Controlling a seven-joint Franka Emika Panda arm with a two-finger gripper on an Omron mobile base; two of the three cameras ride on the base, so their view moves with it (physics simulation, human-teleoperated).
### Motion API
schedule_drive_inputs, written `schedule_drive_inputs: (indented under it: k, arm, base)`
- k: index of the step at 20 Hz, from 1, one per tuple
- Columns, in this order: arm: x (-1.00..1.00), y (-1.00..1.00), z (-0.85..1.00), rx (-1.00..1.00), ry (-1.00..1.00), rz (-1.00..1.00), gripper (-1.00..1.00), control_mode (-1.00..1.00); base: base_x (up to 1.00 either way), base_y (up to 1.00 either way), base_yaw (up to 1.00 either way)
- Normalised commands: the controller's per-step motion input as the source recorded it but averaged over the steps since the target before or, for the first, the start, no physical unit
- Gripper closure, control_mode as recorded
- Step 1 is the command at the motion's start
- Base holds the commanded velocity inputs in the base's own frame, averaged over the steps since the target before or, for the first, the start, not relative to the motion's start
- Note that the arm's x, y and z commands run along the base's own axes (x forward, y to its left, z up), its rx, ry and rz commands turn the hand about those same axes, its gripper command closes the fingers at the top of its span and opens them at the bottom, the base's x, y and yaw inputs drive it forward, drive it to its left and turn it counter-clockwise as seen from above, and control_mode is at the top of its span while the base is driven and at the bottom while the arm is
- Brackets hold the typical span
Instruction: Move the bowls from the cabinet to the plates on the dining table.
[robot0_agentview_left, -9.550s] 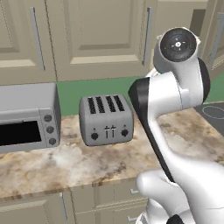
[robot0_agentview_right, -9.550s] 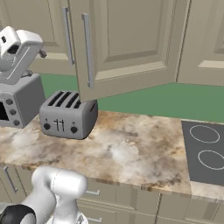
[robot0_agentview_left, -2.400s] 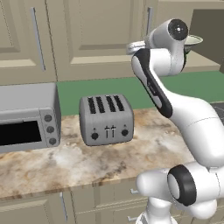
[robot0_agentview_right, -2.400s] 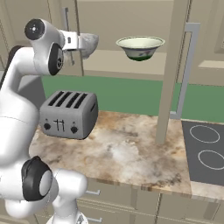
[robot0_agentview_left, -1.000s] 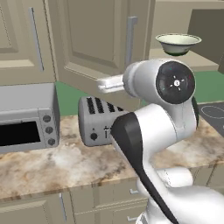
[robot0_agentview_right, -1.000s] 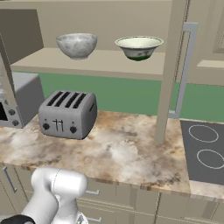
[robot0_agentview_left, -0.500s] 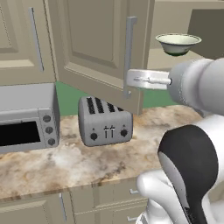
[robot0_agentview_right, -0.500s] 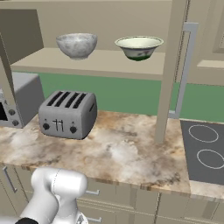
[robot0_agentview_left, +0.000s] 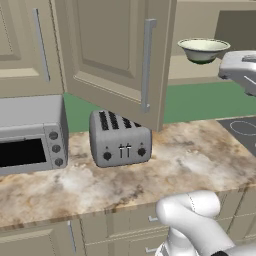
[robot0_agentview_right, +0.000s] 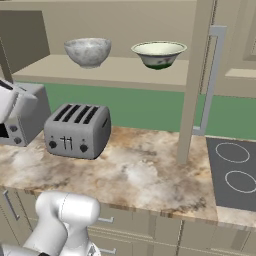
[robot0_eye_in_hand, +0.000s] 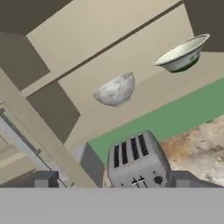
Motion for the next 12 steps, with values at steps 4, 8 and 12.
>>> schedule_drive_inputs:
  k: [4, 8, 12]
  arm:
    - [0.95, -0.52, -0.39, 0.19, 0.0, 0.0, -1.0, -1.0]
    - [1.0, -0.12, -0.46, 0.16, 0.02, 0.04, -1.0, -1.0]
    - [1.0, 0.11, -0.53, 0.1, 0.02, 0.18, -1.0, -1.0]
  base:
    - [0.0, 0.0, 0.0]
    - [0.0, 0.0, 0.0]
    - [0.0, 0.0, 0.0]
